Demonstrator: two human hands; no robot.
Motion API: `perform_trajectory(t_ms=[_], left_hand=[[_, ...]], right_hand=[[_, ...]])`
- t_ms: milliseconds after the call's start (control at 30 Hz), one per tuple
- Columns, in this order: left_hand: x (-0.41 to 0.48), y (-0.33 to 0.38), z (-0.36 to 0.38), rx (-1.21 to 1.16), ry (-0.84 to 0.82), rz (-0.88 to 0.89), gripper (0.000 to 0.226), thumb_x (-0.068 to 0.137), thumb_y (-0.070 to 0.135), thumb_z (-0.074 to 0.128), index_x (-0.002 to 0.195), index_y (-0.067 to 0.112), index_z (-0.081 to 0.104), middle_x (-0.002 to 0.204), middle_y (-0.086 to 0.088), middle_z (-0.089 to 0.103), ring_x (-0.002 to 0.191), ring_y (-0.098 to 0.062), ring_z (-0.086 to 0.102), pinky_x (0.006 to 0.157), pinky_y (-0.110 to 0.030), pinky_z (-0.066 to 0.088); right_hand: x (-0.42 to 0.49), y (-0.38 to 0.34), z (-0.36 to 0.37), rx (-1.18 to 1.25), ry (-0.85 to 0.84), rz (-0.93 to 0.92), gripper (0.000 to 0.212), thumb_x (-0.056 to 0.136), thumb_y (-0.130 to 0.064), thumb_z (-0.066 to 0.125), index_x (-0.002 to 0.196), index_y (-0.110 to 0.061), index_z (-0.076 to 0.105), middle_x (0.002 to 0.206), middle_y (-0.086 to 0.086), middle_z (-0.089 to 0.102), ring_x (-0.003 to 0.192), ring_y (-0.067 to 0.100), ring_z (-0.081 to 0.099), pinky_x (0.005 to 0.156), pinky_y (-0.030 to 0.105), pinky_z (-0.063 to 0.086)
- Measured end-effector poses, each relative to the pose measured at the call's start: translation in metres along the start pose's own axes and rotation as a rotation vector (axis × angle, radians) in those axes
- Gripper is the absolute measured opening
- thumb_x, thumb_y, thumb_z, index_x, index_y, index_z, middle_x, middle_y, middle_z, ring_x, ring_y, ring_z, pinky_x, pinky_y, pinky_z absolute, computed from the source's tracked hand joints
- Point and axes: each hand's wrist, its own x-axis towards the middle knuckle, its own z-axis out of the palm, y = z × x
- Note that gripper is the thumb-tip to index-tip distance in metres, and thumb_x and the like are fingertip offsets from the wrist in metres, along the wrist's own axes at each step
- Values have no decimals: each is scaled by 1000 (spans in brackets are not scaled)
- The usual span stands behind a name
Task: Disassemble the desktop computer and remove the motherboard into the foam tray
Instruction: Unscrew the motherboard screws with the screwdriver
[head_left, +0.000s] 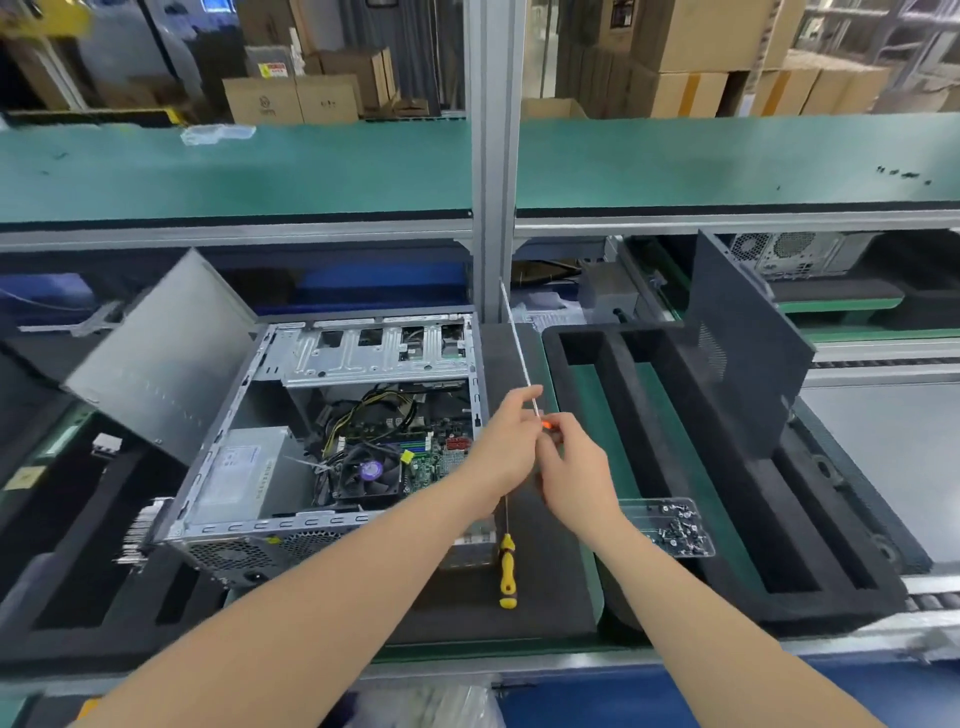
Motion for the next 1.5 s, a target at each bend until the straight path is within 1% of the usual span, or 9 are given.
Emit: perform_trajectory(t_ms=[333, 467, 533, 667, 833, 1067, 1167, 1333, 1500], left_hand=[[16, 16, -177, 83, 226, 187, 36, 92, -16, 35, 99, 12, 55, 107, -8, 74, 100, -26, 70, 79, -37, 54], [20, -5, -242, 245, 368, 234, 48, 93, -15, 44, 119, 24, 52, 104, -6, 56, 88, -29, 59, 78, -42, 53], [25, -16, -271, 513, 468, 331, 54, 97, -6, 52, 135, 32, 53, 105, -1, 42, 87, -22, 52, 84, -28, 49], [40, -30, -319, 749, 572, 490, 19, 100, 13, 65, 113, 25, 72, 107, 3, 38, 96, -15, 44, 90, -25, 43], [51, -33, -345, 802, 349, 599, 14, 100, 18, 66, 104, 19, 79, 88, 19, 46, 83, 5, 49, 78, -7, 36], [53, -30, -339, 397, 115, 491, 20, 96, 16, 71, 88, 34, 73, 77, 3, 67, 62, -12, 69, 68, -25, 57], [54, -30, -338, 321, 25, 401, 16, 100, 12, 65, 101, 27, 71, 79, 2, 74, 70, -14, 74, 70, -24, 61], [45, -44, -353, 390, -26, 245, 29, 88, -7, 51, 84, 15, 69, 76, -2, 75, 68, -20, 76, 66, -35, 64], [41, -50, -344, 824, -456, -15, 36, 96, 21, 46, 112, 31, 77, 114, 20, 73, 106, 3, 65, 97, -27, 51]], right_hand=[[41, -103, 26, 159, -10, -194, 12, 87, -33, 77, 98, -34, 74, 89, -8, 75, 65, 12, 64, 64, 32, 50], [49, -139, 53, 203, 18, -166, 19, 76, -36, 85, 84, -25, 72, 71, -1, 72, 55, 19, 60, 58, 42, 52], [54, -155, 64, 236, 4, -178, 19, 73, -33, 86, 79, -21, 73, 63, 4, 70, 47, 20, 55, 48, 39, 49], [69, -186, 80, 357, 30, -203, 17, 75, -20, 89, 80, -14, 73, 61, 12, 68, 45, 23, 54, 44, 28, 43], [89, -230, 99, 557, 150, -358, 31, 86, -10, 80, 95, 11, 60, 86, 30, 70, 55, 27, 66, 52, 31, 50], [109, -282, 123, 165, 119, -570, 28, 101, -39, 62, 96, -17, 44, 79, 10, 73, 60, 19, 73, 48, 25, 53], [117, -292, 130, 8, 95, -648, 28, 102, -39, 60, 97, -19, 41, 75, 8, 72, 55, 11, 71, 50, 37, 56], [127, -298, 133, -22, 66, -700, 31, 102, -37, 61, 99, -14, 40, 72, 5, 71, 50, 9, 66, 53, 44, 57], [139, -298, 124, 11, 83, -780, 27, 102, -38, 60, 99, -20, 39, 71, 5, 69, 51, 18, 65, 54, 46, 55]])
